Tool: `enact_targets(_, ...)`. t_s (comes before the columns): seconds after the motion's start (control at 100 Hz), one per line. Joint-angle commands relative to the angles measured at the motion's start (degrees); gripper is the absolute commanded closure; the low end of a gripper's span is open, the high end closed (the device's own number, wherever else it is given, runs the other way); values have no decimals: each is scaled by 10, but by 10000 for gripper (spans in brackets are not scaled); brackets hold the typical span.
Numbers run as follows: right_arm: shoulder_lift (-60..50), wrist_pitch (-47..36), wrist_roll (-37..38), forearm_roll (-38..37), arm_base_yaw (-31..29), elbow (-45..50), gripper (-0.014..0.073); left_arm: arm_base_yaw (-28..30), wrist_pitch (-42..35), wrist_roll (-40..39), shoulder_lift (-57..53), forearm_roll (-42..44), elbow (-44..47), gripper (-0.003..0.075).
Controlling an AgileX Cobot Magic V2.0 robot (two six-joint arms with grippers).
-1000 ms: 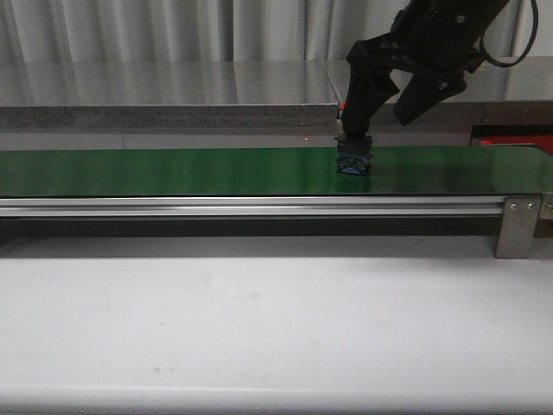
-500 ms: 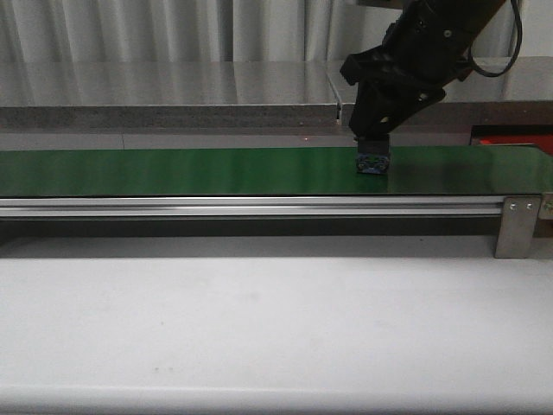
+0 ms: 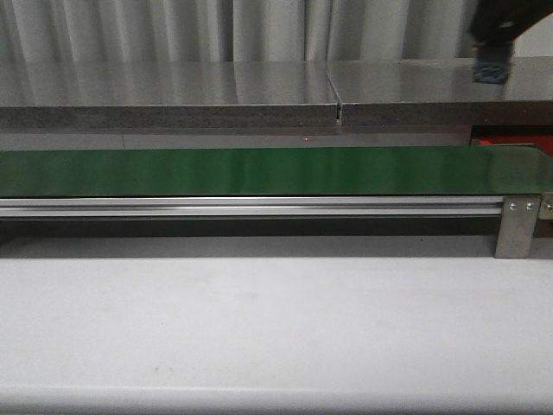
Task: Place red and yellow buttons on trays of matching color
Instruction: 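Carry the red button to the red tray and release it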
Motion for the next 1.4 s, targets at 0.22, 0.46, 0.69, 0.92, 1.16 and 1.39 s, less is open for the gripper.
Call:
enact_targets(0.22, -27, -28, 29, 5, -178, -18, 446, -3, -44, 0, -1, -13, -16, 739)
enact_targets(0.46, 34, -64, 29, 29, -208, -18, 447, -3, -44, 0, -1, -13, -16, 739)
enact_targets(0.69, 96, -104, 29, 39, -201, -18, 447, -3, -44, 0, -1, -13, -16, 739)
enact_targets(0.92, 133, -129, 29, 39, -195, -20, 447, -3, -44, 0, -1, -13, -16, 739)
enact_targets(1.16, 153, -139, 29, 53, -185, -20, 447, -3, -44, 0, -1, -13, -16, 739)
enact_targets(1.39, 169, -140, 29, 53, -182, -20, 447, -3, -44, 0, -1, -13, -16, 739)
